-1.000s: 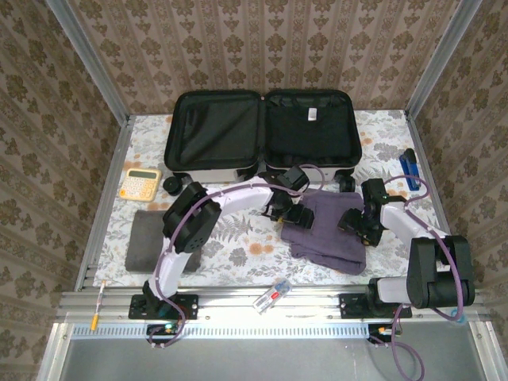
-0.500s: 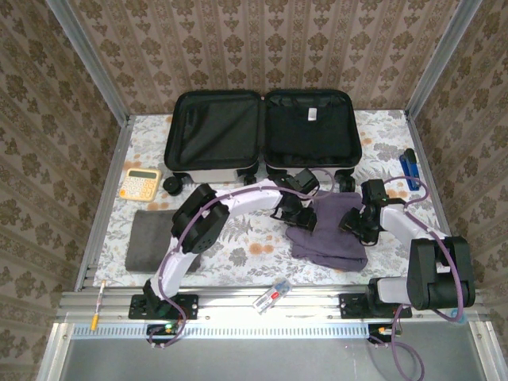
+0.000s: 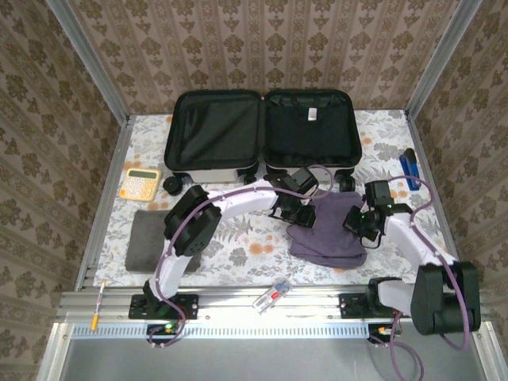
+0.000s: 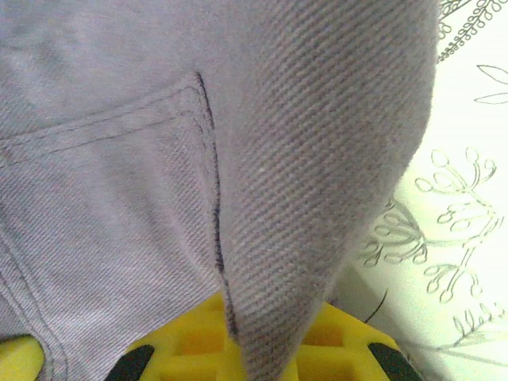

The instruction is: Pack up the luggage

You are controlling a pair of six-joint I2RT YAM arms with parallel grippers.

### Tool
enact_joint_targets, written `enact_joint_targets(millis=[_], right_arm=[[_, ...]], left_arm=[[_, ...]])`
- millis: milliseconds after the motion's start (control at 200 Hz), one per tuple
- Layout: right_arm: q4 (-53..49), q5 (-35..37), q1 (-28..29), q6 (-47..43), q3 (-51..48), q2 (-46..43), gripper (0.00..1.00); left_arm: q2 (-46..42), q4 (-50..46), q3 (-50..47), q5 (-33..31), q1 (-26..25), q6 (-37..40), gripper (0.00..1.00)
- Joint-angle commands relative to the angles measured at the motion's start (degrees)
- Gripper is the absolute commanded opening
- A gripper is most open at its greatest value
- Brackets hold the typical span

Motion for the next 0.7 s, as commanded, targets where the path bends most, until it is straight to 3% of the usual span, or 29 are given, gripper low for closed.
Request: enact_joint_targets(millis=[0,160,335,555,695], right_arm=[[-6.9,-2.7,0.7,-1.9,3.6,-5.6,0.00],[-12.5,-4.1,0.9,-3.1,9.3,-9.9,0.00],[-13.5,-7.8,1.0,-3.9,17.4,-8.3,0.00],[-9.4,-8.5,1.0,-5.1,29.3,1.9,0.00],[-7.6,-9.6,0.9,-6.8,38.6,11.5,0.00]], left_arm=[[-6.8,0.5,0.5,-1.3,-0.8,1.1,0.00],[-9.6,-1.8,3.1,-2.7,0.2,1.8,0.00],[-11.1,-3.8,6.7,-3.3,3.1,3.3,0.00],[-8.2,-4.9,16.1,-0.6,7.8,4.4,0.00],[-1.6,-8.7,28.8,-0.1,10.7,6.4,0.00]])
